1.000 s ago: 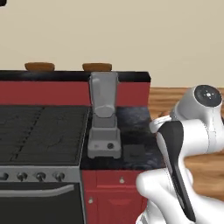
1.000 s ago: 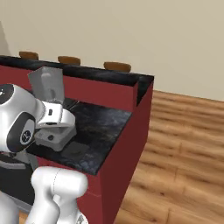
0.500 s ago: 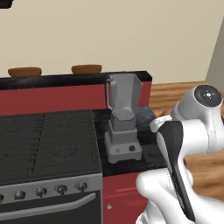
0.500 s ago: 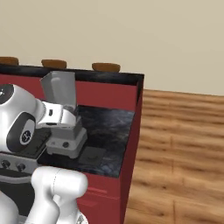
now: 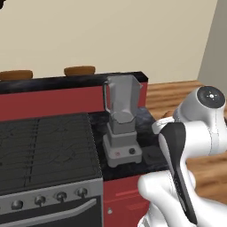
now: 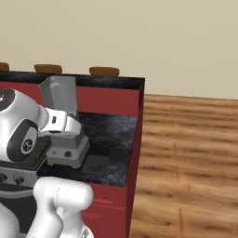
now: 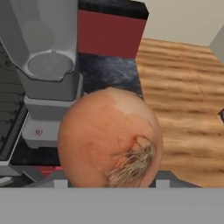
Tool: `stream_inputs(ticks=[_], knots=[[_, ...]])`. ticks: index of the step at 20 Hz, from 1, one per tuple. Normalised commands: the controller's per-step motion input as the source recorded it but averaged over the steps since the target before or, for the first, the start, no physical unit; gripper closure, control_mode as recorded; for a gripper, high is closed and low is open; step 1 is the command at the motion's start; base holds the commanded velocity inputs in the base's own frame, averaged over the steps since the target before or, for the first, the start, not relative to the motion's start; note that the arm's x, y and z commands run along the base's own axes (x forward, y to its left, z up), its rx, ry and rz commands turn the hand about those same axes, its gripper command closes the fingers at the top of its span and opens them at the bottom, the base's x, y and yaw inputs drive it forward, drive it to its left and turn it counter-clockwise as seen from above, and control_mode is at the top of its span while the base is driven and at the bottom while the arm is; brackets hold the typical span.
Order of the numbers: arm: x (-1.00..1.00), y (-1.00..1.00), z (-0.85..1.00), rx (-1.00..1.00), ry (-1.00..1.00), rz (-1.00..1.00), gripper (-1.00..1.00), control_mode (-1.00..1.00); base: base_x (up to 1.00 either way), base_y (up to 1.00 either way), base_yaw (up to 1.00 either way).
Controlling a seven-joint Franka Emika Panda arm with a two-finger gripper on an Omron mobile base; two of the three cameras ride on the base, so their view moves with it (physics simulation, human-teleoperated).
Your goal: Grab the lime and onion from the fridge, place them in the blender, close the lid, and turn on the blender to create a marinade.
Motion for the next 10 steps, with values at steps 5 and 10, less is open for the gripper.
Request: stream_inputs(ticks=[5,10], knots=[[0.00,0.00,0.00,0.00,0.00,0.00,1.00,1.00,0.00,0.00,-0.04],[0.00,0.00,0.00,0.00,0.00,0.00,1.00,-1.00,0.00,0.00,0.00]])
